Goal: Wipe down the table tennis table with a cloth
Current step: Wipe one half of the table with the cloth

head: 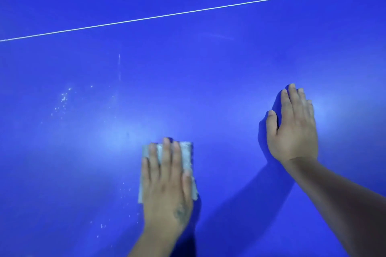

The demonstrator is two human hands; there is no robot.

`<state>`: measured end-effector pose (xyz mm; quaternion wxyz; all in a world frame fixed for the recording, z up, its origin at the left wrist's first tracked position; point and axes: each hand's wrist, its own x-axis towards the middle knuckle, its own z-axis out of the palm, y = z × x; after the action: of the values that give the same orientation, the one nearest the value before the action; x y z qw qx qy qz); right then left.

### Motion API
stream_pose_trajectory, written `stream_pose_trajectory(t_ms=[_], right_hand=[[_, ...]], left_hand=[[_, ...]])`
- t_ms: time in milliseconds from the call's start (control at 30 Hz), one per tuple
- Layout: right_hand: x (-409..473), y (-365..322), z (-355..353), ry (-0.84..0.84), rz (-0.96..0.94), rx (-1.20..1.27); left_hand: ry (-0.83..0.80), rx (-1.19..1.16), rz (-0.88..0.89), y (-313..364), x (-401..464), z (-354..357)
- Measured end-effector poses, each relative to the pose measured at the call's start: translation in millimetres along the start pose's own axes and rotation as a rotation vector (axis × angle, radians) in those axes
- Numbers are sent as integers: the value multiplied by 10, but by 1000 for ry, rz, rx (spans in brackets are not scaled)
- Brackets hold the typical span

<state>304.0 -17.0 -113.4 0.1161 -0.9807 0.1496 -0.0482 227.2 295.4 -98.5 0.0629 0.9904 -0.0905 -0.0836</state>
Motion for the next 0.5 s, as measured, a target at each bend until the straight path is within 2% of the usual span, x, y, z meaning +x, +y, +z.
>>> stream_pose_trajectory(t_ms=[133,300,400,500], right_hand=[[-12,-7,-7,-3,3,3],[-21,-4,-16,21,-5,39],[-39,18,-15,16,-17,67],[-79,45,-31,13,-79,118]], left_hand=[[28,-66,137,657,-117,93],[108,-74,232,915,532,88],[145,-58,140,628,910,48],[93,-52,-52,104,995,-25]])
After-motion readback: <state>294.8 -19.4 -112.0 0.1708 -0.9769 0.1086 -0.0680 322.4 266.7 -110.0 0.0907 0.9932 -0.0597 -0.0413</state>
